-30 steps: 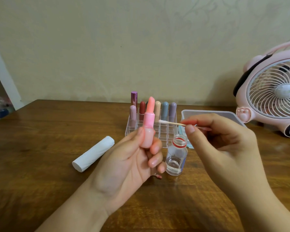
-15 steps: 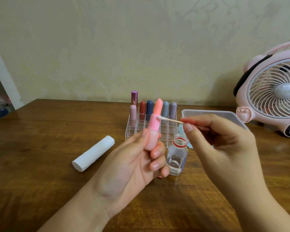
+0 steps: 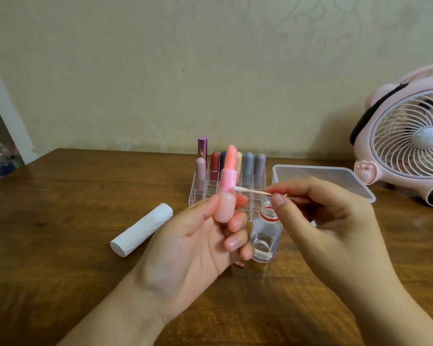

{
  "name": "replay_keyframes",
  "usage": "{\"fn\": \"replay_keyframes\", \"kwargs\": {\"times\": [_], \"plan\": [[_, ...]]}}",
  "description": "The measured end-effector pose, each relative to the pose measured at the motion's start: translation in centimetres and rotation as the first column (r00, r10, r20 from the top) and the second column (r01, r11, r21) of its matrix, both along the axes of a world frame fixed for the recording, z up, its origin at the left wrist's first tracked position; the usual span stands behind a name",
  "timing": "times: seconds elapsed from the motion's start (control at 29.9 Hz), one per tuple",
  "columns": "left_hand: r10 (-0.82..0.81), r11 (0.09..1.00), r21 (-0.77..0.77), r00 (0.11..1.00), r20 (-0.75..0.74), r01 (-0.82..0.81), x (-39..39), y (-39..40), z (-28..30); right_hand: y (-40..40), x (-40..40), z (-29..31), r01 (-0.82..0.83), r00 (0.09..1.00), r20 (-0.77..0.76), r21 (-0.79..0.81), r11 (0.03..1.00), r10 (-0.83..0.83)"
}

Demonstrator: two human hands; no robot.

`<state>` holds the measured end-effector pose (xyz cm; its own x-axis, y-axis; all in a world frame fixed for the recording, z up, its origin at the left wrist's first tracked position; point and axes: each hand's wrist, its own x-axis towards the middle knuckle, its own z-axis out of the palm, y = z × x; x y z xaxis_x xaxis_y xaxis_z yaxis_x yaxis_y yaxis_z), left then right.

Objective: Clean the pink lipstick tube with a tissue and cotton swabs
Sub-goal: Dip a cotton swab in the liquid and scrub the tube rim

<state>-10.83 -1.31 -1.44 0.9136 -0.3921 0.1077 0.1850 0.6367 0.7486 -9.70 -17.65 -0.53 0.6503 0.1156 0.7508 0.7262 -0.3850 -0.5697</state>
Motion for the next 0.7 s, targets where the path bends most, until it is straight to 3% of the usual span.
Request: {"fn": "replay_keyframes", "kwargs": {"times": [0.2,0.4,0.57,0.7], "plan": [[0.022,1.0,0.012,0.999,0.032,-0.023,0.4,-0.2,-0.3,-0.3,0.3,0.2,0.016,1.0,0.0,0.081,0.997,-0.016],[0.206,0.963,0.172,0.978,0.026,-0.208,0.6,-0.2,-0.1,-0.5,0.4,0.3,0.057,0.998,0.017,-0.023,0.998,-0.057],[0.283,0.946,0.162,0.959,0.019,-0.282,1.0,0.2,0.0,-0.6,0.5,1.7,0.029,0.99,-0.137,-0.016,0.999,-0.031],[0.267,0.956,0.126,0.964,0.014,-0.266,1.0,0.2,0.0,-0.3,0.9,3.0,-0.003,0.985,-0.171,-0.093,0.996,-0.013]]}}
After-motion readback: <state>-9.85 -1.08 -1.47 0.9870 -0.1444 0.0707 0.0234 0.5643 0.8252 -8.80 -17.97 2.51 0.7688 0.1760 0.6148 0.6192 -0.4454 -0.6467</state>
